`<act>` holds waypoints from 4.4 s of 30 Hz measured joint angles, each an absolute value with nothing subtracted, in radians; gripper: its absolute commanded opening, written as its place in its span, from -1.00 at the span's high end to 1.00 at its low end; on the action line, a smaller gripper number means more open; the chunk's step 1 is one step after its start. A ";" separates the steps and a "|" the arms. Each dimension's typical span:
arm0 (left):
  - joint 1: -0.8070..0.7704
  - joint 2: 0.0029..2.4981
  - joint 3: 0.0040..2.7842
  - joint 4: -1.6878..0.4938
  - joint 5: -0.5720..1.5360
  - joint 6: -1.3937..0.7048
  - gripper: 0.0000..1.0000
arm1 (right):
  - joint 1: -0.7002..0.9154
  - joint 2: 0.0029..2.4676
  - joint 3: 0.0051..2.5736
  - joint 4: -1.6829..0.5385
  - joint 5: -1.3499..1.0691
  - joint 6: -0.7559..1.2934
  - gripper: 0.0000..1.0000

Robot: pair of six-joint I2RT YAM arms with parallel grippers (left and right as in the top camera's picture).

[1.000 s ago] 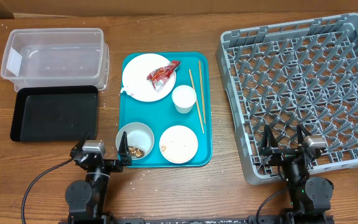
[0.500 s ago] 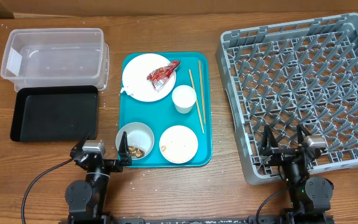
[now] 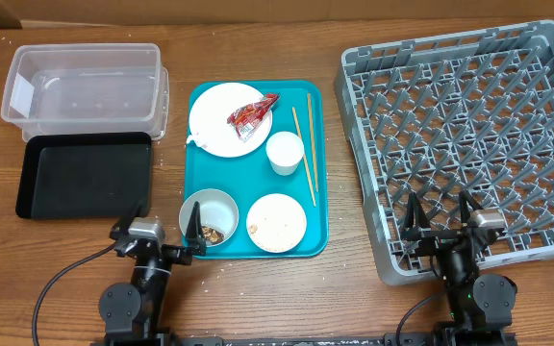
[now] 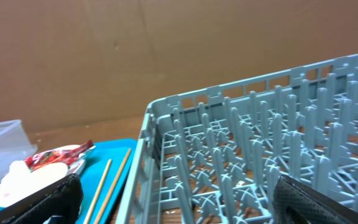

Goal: Sort waste into correct bins and load items into the dishwasher

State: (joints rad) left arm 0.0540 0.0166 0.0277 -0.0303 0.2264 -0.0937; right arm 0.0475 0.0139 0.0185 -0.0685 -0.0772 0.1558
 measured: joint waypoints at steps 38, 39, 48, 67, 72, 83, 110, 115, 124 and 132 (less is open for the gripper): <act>-0.069 1.782 1.856 -1.122 0.475 0.379 -1.00 | 0.047 1.049 1.047 -0.877 -0.243 0.145 -1.00; -0.069 1.802 1.856 -1.112 0.474 0.386 -1.00 | 0.047 1.069 1.047 -0.887 -0.249 0.145 -1.00; -0.093 1.978 1.860 -0.991 0.331 0.446 -1.00 | 0.047 1.164 1.047 -0.942 -0.284 0.134 -1.00; -0.184 2.318 1.861 -0.915 0.090 0.479 0.64 | 0.047 1.165 1.047 -0.982 -0.273 0.130 -1.00; -0.184 2.318 1.871 -0.916 0.068 0.477 0.92 | 0.047 1.165 1.047 -0.981 -0.272 0.130 -1.00; -0.179 2.329 2.274 -1.230 0.054 0.220 0.92 | 0.047 1.165 1.047 -0.978 -0.272 0.130 -1.00; 0.197 2.445 2.478 -1.224 -0.102 -0.295 -1.00 | 0.047 1.165 1.047 -0.944 -0.272 0.130 -1.00; 0.197 2.446 2.520 -1.247 -0.068 -0.283 -1.00 | 0.047 1.165 1.047 -0.944 -0.271 0.130 -1.00; 0.192 2.303 2.744 -1.562 0.160 -0.196 -1.00 | 0.047 1.166 1.047 -0.935 -0.271 0.130 -1.00; 0.102 2.121 2.740 -1.686 0.300 -0.089 -0.85 | 0.047 1.166 1.047 -0.936 -0.278 0.130 -1.00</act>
